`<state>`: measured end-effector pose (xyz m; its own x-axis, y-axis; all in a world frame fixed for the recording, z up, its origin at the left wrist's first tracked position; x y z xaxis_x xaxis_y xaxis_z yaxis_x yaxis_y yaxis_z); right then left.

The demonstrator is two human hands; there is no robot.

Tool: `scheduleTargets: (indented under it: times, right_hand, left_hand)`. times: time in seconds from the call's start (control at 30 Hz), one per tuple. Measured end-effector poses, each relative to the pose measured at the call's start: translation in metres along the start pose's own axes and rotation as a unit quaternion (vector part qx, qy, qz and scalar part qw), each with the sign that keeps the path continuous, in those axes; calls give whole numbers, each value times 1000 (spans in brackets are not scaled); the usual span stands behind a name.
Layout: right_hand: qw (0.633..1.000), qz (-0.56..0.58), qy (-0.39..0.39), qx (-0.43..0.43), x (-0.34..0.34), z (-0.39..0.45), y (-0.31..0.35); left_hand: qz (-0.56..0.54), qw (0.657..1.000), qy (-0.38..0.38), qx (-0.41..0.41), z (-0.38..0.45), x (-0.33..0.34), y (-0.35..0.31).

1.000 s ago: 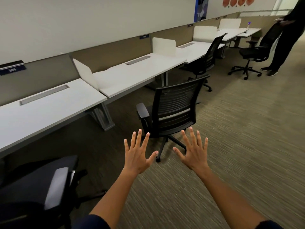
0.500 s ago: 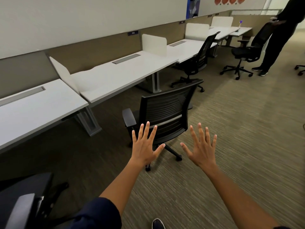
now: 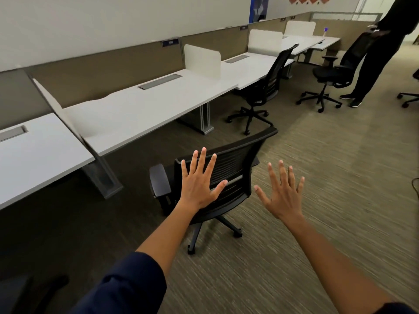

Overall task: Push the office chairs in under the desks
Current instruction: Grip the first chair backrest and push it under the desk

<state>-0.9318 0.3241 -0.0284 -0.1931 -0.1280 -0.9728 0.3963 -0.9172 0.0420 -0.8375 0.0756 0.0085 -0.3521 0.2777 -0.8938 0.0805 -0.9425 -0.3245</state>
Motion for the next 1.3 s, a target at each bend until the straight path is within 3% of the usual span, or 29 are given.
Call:
scheduleTargets:
  times: [0.2, 0.67, 0.87, 1.1, 1.3]
  right_hand:
    - [999, 17, -12, -28, 3, 84, -14]
    - [975, 20, -21, -222, 11, 280, -20]
    - [944, 0, -13, -329, 15, 307, -4]
    - [938, -18, 3, -347, 23, 331, 6]
    - [944, -33, -32, -328, 32, 359, 21]
  left_hand:
    - [30, 999, -11, -33, 48, 6, 11]
    - [108, 959, -6, -261, 116, 13, 35]
    - [129, 955, -13, -266, 133, 8, 37]
    - [163, 948, 3, -274, 159, 14, 44]
    - [158, 949, -7, -271, 201, 21, 59]
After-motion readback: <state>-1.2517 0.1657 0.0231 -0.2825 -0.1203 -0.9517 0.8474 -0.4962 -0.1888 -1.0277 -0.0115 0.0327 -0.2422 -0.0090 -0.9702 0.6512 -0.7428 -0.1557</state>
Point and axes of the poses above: each hand's wrist, its own z-axis towards the middle knuckle, its own x-axis out of the palm, y = z × x, the point moved 7 cm from there along z, towards the middle knuckle, and after that the axes turned 11 degrees about -z, right-handed, at the moved point
